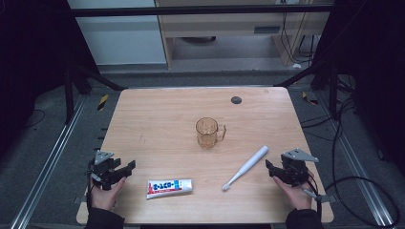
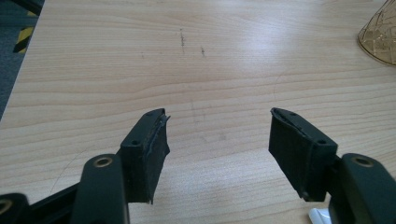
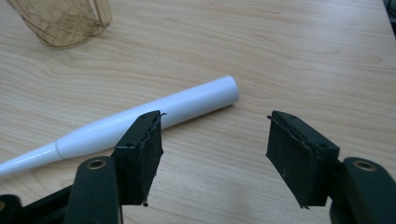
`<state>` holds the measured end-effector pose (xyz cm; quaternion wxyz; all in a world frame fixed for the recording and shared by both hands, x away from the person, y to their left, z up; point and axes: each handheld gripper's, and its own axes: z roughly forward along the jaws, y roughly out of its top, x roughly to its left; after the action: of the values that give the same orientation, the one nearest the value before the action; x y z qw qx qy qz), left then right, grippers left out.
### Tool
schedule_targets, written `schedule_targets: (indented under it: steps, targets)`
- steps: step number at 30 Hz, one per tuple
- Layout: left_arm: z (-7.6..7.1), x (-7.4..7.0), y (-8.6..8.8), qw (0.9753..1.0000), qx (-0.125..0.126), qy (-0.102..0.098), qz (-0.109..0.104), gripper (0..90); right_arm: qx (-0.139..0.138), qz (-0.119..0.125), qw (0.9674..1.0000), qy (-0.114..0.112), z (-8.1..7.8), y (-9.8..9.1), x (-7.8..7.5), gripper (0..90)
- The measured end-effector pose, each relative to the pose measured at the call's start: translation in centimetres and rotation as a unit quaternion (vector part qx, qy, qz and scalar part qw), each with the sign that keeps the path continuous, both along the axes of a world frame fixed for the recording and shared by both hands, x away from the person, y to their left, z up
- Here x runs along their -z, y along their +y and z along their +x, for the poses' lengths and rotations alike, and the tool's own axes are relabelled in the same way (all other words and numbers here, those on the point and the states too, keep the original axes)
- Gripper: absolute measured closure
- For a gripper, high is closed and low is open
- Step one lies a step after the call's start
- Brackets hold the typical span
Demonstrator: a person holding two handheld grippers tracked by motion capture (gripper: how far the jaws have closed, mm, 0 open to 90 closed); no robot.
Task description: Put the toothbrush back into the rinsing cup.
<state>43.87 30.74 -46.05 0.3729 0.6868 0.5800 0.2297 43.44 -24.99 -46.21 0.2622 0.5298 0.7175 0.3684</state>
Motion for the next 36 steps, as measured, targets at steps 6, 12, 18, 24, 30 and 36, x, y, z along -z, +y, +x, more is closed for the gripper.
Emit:
schedule_targets:
  steps: [6, 12, 18, 24, 30, 36]
  targets:
    - [-0.2, -0.2, -0.5, 0.9997, 0.004, -0.004, 0.023, 39.6, -0.006, 0.012, 0.9999, -0.005, 0.2, 0.3, -0.5, 42.9]
    - [-0.1, -0.1, -1.1, 0.9992, 0.008, -0.003, 0.038, 40.5, -0.02, 0.028, 0.9994, -0.003, 1.1, 0.7, -0.8, 52.0]
    - [0.0, 0.0, -1.2, 0.9991, 0.003, -0.003, 0.043, 41.1, -0.029, 0.027, 0.9992, -0.006, 2.4, 1.2, -0.9, 60.6]
    - [0.0, 0.1, -1.2, 0.9989, 0.003, -0.003, 0.046, 41.6, -0.033, 0.017, 0.9993, 0.004, 3.8, 1.6, -0.4, 72.3]
    - [0.1, 0.1, -1.2, 0.999, 0.001, -0.003, 0.045, 41.7, -0.03, 0.012, 0.9995, 0.0, 5.4, 1.8, -0.3, 80.4]
    - [0.1, 0.1, -1.2, 0.9989, 0.003, -0.003, 0.047, 42.2, -0.036, 0.017, 0.9991, 0.012, 7.0, 2.0, 0.6, 87.6]
